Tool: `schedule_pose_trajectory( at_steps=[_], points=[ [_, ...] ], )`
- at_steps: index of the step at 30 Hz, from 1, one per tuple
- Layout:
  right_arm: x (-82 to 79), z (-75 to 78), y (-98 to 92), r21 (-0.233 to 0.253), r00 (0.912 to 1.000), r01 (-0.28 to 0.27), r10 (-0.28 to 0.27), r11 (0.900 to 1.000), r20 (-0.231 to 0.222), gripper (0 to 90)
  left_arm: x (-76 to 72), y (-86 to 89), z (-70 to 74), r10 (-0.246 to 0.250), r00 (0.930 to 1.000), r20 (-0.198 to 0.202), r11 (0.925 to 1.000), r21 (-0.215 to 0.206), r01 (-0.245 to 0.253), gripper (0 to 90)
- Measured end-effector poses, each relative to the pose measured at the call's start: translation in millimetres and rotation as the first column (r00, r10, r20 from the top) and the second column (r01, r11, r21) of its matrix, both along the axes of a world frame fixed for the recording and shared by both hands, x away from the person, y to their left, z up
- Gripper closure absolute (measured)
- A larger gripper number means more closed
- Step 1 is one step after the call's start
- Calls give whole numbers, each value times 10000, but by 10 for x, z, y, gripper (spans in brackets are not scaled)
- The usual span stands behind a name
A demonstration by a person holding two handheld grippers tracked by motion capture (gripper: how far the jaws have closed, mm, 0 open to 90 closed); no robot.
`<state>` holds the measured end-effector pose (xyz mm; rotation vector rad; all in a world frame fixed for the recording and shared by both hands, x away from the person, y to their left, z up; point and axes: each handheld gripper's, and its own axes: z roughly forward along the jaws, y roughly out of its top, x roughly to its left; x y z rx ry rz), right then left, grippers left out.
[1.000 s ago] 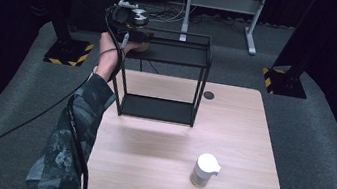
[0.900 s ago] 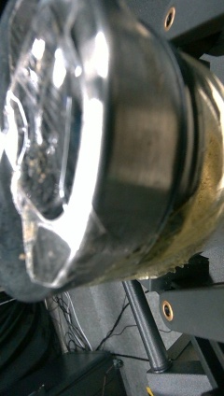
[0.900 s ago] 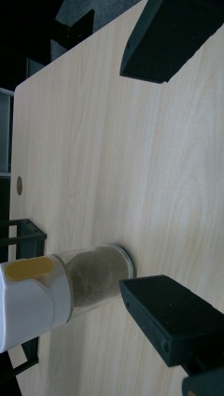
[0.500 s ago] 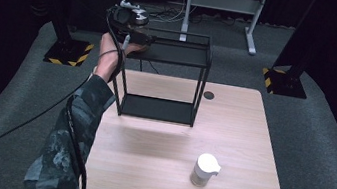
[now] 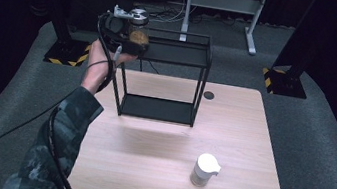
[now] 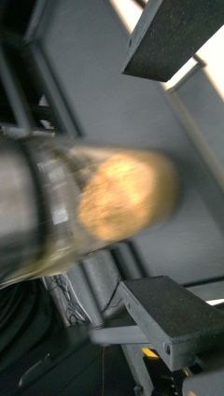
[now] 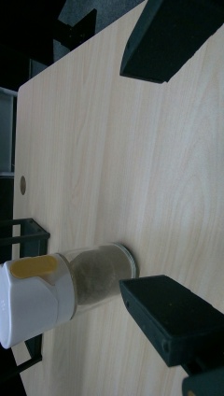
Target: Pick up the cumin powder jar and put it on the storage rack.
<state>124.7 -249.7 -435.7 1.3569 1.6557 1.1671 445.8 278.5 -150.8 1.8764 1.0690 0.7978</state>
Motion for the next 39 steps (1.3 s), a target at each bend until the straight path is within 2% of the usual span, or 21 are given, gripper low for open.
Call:
schedule_pose_trajectory(
  at_steps=[6, 11, 13, 14, 15, 16, 18, 19, 20, 21, 22, 24, 25, 27, 29, 31, 32, 33, 34, 37, 39],
  points=[
    [5, 1, 16, 0, 10000, -41, 41, 10000, 5, 0, -365, 105, -195, -277, 9996, 84, 9975, 648, 271, 0],
    [5, 1, 30, -4, 10000, -79, 79, 10000, 41, 0, -733, 184, -519, -407, 9990, 163, 9928, 1137, 385, 0],
    [5, 1, 29, 9, 10000, -50, 50, 10000, 26, 0, -831, 215, -649, -532, 9986, 32, 9917, 1174, 524, 0],
    [6, 1, 27, 24, 10000, -39, 39, 10000, 12, 0, -831, 215, -649, -532, 9986, 32, 9917, 1174, 524, 0],
    [5, 1, 28, 16, 10000, -21, 21, 10000, 18, 0, -923, 220, -795, -744, 9969, -244, 9876, 1366, 771, 0],
    [5, 1, 28, 16, 10000, -21, 21, 10000, 18, 0, -923, 220, -795, -744, 9969, -244, 9876, 1366, 771, 0],
    [-2, 10, 31, -5, 10000, -11, 11, 10000, 41, 0, -1011, 210, -921, -882, 9953, -388, 9836, 1543, 931, 0],
    [-4, 12, 31, 3, 10000, -4, 4, 10000, 36, 0, -1128, 185, -1074, -965, 9942, -479, 9790, 1758, 1035, 0],
    [-3, 8, 29, 12, 10000, -6, 6, 10000, 47, 0, -1128, 185, -1074, -965, 9942, -479, 9790, 1758, 1035, 0],
    [0, 7, 29, -2, 10000, -12, 12, 10000, 40, 0, -1268, 165, -1275, -939, 9945, -469, 9792, 1759, 1008, 0],
    [0, 7, 29, -2, 10000, -12, 12, 10000, 40, 0, -1268, 165, -1275, -939, 9945, -469, 9792, 1759, 1008, 0],
    [7, -2, 32, 27, 10000, -34, 34, 10000, 25, 0, -1342, 130, -1426, -882, 9945, -558, 9777, 1862, 971, 0],
    [7, -2, 32, 27, 10000, -34, 34, 10000, 25, 0, -1389, 107, -1526, -781, 9956, -512, 9780, 1898, 865, 0],
    [24, -4, 44, -7, 9999, -104, 104, 9999, -40, 0, -1454, 94, -1805, -654, 9943, -843, 9840, 1603, 783, 0],
    [23, 3, 64, -121, 9999, -102, 102, 9999, -38, 0, -1478, 92, -1960, -562, 9921, -1124, 9861, 1494, 728, 0],
    [18, -4, 54, -86, 9999, -116, 116, 9999, 12, 0, -1497, 89, -2129, -461, 9876, -1501, 9874, 1433, 678, 0],
    [21, -8, 50, -66, 9999, -115, 115, 9999, 3, 0, -1506, 65, -2221, -363, 9838, -1757, 9846, 1621, 653, 0],
    [29, -8, 41, -13, 9999, -163, 163, 9999, -51, 0, -1506, 62, -2311, -328, 9785, -2038, 9846, 1618, 667, 0],
    [29, -8, 41, -13, 9999, -163, 163, 9999, -51, 0, -1506, 62, -2311, -328, 9785, -2038, 9846, 1618, 667, 0],
    [54, -16, 34, 61, 9996, -238, 239, 9997, -170, 0, -1506, 74, -2512, -202, 9675, -2519, 9887, 1389, 567, 0],
    [62, -17, 37, 57, 9995, -241, 242, 9997, -217, 0, -1504, 90, -2592, -168, 9644, -2641, 9906, 1263, 518, 0]
  ],
)
